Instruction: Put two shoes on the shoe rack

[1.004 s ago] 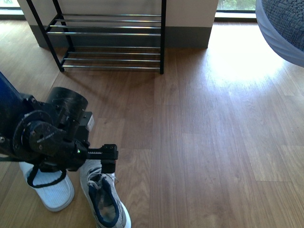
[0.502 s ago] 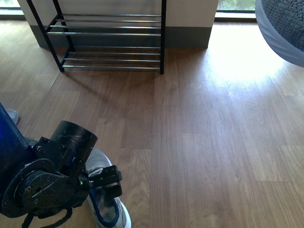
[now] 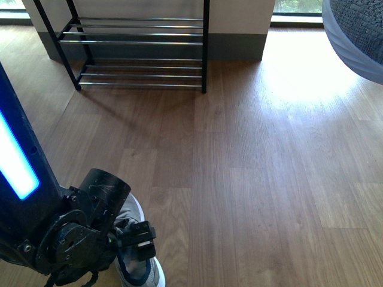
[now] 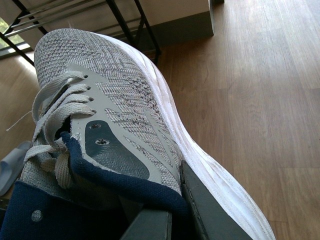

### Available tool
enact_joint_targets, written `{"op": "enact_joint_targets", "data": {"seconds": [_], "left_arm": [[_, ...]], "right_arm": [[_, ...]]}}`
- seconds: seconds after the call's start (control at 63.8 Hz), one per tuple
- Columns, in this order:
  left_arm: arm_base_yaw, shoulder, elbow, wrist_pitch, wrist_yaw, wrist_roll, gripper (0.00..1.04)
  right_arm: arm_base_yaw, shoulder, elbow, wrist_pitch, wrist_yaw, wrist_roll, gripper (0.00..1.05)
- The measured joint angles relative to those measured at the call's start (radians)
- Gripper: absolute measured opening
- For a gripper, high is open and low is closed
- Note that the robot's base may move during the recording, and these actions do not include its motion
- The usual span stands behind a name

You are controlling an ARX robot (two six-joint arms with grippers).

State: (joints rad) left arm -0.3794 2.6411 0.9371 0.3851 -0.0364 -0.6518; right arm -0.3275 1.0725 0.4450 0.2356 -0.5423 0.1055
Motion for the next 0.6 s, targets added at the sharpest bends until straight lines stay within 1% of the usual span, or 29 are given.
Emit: {"op": "enact_joint_targets", "data": {"seconds": [0.204, 0.251, 0.282, 0.314, 0.329, 0.408, 0.423, 0.47, 0.486, 0.596], "left_arm": [[-0.003, 0.064, 0.054, -0.014, 0.011, -0.002, 0.95], [-0.003, 0.07, 0.057, -0.014, 0.011, -0.003, 0.89], [-0.004, 0.074, 0.058, -0.014, 0.011, -0.005, 0.81], [-0.004, 0.076, 0.059, -0.013, 0.01, -0.006, 0.78], [-0.004, 0.077, 0.06, -0.013, 0.01, -0.006, 0.74], [-0.004, 0.08, 0.06, -0.012, 0.01, -0.009, 0.64], [-0.004, 0.081, 0.06, -0.012, 0.01, -0.009, 0.6], [-0.004, 0.082, 0.06, -0.012, 0.01, -0.01, 0.55], [-0.004, 0.082, 0.06, -0.012, 0.008, -0.01, 0.51], [-0.003, 0.082, 0.06, -0.012, 0.007, -0.014, 0.35]], "right_arm": [[0.0, 0.0, 0.0, 0.0, 0.0, 0.0, 0.01], [0.0, 0.0, 0.0, 0.0, 0.0, 0.0, 0.01], [0.0, 0.0, 0.0, 0.0, 0.0, 0.0, 0.01], [0.0, 0.0, 0.0, 0.0, 0.0, 0.0, 0.01], [0.0, 0.0, 0.0, 0.0, 0.0, 0.0, 0.01], [0.0, 0.0, 0.0, 0.0, 0.0, 0.0, 0.01], [0.0, 0.0, 0.0, 0.0, 0.0, 0.0, 0.01], [0.0, 0.0, 0.0, 0.0, 0.0, 0.0, 0.01], [0.0, 0.0, 0.0, 0.0, 0.0, 0.0, 0.01], [0.0, 0.0, 0.0, 0.0, 0.0, 0.0, 0.01]]}}
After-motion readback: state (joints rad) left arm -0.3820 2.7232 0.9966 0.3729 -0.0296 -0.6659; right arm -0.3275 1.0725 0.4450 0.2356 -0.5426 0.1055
